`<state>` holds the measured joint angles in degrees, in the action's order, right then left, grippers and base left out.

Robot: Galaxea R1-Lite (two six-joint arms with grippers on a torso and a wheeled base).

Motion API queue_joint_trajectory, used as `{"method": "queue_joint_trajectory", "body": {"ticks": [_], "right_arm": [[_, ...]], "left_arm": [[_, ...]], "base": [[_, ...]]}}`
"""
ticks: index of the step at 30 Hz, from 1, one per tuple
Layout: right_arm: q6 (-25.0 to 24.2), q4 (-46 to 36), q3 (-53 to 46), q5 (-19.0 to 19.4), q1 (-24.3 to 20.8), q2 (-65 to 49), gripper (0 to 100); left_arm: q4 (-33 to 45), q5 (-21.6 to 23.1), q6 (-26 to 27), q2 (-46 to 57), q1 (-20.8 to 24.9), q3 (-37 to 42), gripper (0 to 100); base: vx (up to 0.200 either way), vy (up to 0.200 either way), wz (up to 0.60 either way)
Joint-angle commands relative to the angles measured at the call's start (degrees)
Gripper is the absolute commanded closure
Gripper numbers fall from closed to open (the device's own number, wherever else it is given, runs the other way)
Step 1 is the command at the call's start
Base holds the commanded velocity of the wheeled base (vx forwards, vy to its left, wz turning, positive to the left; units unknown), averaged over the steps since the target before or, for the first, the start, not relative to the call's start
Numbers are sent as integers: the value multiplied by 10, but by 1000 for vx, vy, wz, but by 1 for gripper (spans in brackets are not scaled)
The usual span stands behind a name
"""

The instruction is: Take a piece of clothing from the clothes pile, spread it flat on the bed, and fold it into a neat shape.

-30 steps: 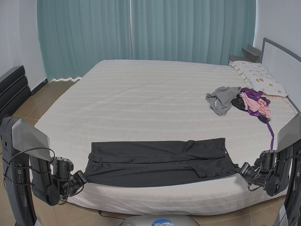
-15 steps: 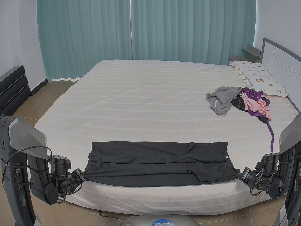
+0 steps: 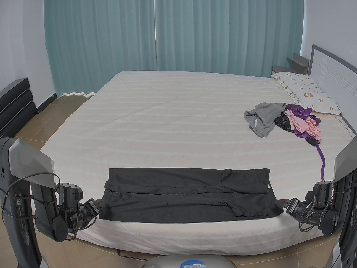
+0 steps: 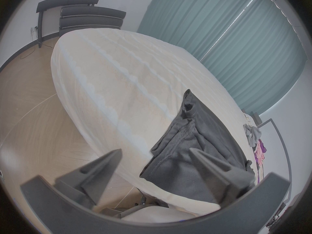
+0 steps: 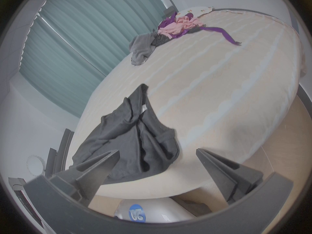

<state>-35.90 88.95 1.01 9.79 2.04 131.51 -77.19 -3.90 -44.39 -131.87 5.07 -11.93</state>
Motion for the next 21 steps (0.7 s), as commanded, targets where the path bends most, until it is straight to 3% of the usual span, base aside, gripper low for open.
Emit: {"method": "queue_joint_trajectory", "body": {"ticks": [1,11,21], "right_arm": [[0,8,6,1,21,-40,0],[-8,9,38,4,55,-75,0],[-22,8,38,23,54,-78,0]], "left_arm": [[-1,2,-1,33,-16,0,0],[-1,22,-11,70,-27,-2,0],[-1,45,-11,64,-31,-2,0]], "base": [[0,0,0],[0,0,0],[200,0,0]]}}
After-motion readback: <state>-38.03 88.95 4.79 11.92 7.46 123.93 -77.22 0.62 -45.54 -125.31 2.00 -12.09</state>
